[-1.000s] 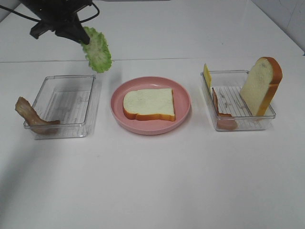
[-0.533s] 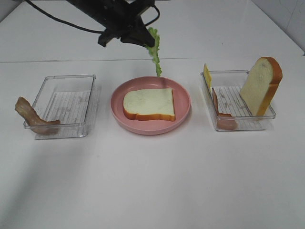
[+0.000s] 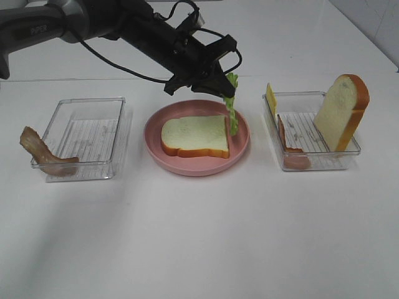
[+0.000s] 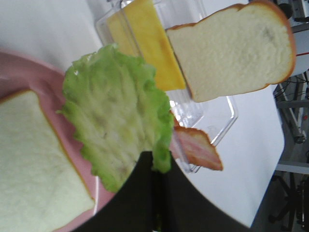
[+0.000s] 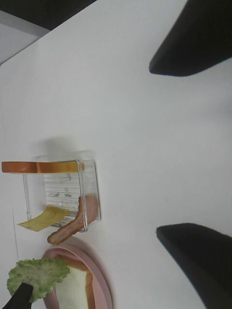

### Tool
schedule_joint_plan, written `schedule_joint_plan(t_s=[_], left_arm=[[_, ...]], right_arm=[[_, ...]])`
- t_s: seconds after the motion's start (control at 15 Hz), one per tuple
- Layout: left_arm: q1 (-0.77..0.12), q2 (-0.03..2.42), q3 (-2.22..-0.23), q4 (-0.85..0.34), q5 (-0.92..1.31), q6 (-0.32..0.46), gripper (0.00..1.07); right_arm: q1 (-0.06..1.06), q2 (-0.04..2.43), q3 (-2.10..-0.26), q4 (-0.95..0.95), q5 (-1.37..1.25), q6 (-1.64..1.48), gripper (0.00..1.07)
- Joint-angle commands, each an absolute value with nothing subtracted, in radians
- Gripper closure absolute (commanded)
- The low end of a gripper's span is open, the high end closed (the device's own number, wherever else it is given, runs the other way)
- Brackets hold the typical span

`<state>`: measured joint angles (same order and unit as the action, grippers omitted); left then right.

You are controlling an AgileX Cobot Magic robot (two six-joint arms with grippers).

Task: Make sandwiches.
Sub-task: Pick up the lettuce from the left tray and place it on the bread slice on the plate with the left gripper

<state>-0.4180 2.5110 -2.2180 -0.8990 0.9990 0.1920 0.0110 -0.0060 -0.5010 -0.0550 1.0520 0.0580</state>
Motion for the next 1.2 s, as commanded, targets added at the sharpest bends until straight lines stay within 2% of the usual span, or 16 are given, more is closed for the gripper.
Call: schedule_joint_plan(t_s=[0.07,0.13,0.4,0.67,0.73,0.8,1.0,1.07,1.2], left_arm=[[-0.417,2.523,-2.22,-0.823,1.046,0.193,1.07],[-0.417,2.523,-2.22,-0.776,1.058,0.183,1.07],[-0.389,2.522,-2.22,-0.622,1.098,0.062,1.07],[-0.381,2.522,-2.22,-0.527,1.116,0.054,1.07],[-0.381,2.522,-2.22,-0.526,1.117,0.054,1.02],[-0.381,2.522,-2.22,-0.526,1.117,0.054,0.91],[-0.379,2.515,-2.222,-0.515,1.144,0.055,0.34],[-0.379,2.509,-2.225,-0.503,1.156,0.055,0.26],[-0.379,2.485,-2.235,-0.46,1.19,0.051,0.26]], right_arm=[[0.006,-0.018,-0.498,-0.057,1.053,0.056,0.29],[0.006,-0.018,-0.498,-0.057,1.053,0.056,0.29],[0.006,-0.018,-0.498,-0.057,1.053,0.056,0.29],[0.006,-0.018,-0.498,-0.057,1.053,0.056,0.29],[0.006,-0.018,-0.498,-0.057,1.053,0.056,0.29],[0.006,-0.018,-0.498,-0.057,1.053,0.056,0.29],[0.006,-0.018,-0.498,-0.057,1.053,0.056,0.29],[0.006,-0.018,-0.498,-0.057,1.053,0.056,0.29],[0.006,-0.018,-0.498,-0.057,1.053,0.056,0.29]])
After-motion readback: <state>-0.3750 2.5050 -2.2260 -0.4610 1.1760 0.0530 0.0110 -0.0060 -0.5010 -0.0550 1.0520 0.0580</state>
